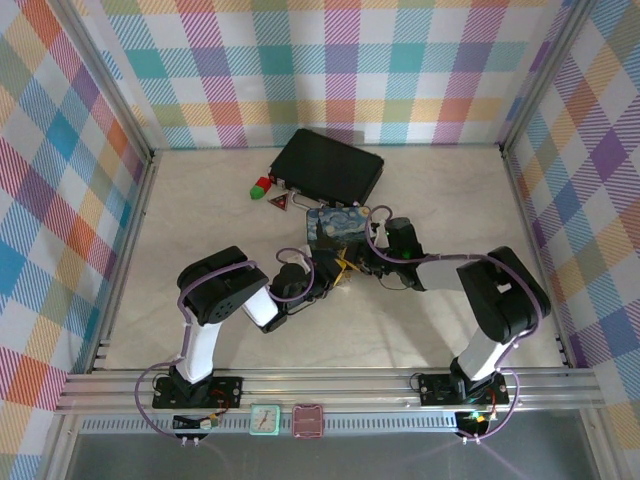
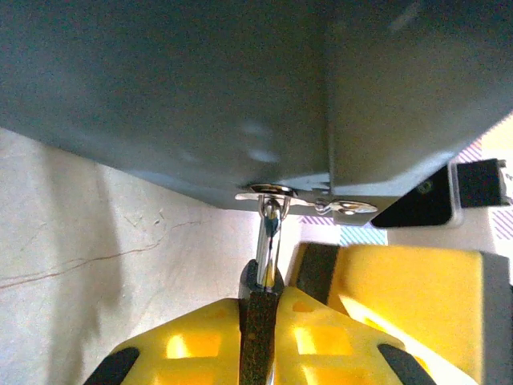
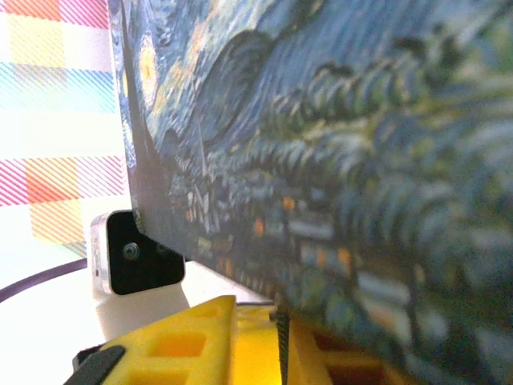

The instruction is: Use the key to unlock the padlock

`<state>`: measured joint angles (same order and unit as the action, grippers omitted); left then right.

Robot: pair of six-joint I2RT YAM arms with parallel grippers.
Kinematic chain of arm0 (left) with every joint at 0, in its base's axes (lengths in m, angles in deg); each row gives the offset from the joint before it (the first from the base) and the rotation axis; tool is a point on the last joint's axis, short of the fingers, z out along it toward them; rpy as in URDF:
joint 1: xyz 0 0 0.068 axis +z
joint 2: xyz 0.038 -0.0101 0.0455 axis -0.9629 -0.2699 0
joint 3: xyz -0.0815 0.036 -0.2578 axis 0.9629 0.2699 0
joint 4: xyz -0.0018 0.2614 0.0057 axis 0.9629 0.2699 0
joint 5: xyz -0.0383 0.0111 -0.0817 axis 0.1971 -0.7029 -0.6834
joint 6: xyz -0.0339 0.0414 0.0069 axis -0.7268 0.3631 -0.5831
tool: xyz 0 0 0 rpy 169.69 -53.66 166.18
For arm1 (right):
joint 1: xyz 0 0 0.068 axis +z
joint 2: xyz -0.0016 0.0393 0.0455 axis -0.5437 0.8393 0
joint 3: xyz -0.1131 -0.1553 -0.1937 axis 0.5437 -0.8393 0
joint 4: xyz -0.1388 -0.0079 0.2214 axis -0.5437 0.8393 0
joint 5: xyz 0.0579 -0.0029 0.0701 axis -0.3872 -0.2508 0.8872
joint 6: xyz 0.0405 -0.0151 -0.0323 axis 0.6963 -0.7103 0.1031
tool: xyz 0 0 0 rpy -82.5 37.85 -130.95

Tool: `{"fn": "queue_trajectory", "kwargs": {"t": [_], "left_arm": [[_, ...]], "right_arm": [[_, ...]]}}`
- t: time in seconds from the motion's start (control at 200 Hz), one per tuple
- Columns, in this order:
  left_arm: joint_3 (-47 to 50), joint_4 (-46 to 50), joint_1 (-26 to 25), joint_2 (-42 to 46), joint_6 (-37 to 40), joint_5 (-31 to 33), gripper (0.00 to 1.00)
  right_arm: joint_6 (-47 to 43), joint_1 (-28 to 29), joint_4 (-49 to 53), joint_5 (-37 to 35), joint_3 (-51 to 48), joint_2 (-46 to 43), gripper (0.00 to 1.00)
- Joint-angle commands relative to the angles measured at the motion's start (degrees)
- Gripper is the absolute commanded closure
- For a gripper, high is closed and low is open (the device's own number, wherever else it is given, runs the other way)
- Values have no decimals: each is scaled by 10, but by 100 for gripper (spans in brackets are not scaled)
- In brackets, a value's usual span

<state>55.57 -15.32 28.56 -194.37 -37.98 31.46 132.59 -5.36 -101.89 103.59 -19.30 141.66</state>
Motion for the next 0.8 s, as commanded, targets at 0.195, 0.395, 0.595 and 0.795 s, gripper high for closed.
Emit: {"fn": "queue_trajectory", "kwargs": {"t": [0.195, 0.395, 0.595, 0.795], "left_arm": [[-11, 14, -14, 11, -4, 22, 100], [0, 30, -47, 50, 4, 97, 100], [-35, 15, -60, 19, -11, 90, 100], [-38, 7, -63, 10, -22, 96, 100]], "right_arm": [[-83, 4, 161, -66, -16, -131, 60], [-2, 7, 1, -16, -86, -113, 64], [-7, 6, -39, -26, -100, -93, 65], [6, 6, -59, -41, -127, -87, 67]]}}
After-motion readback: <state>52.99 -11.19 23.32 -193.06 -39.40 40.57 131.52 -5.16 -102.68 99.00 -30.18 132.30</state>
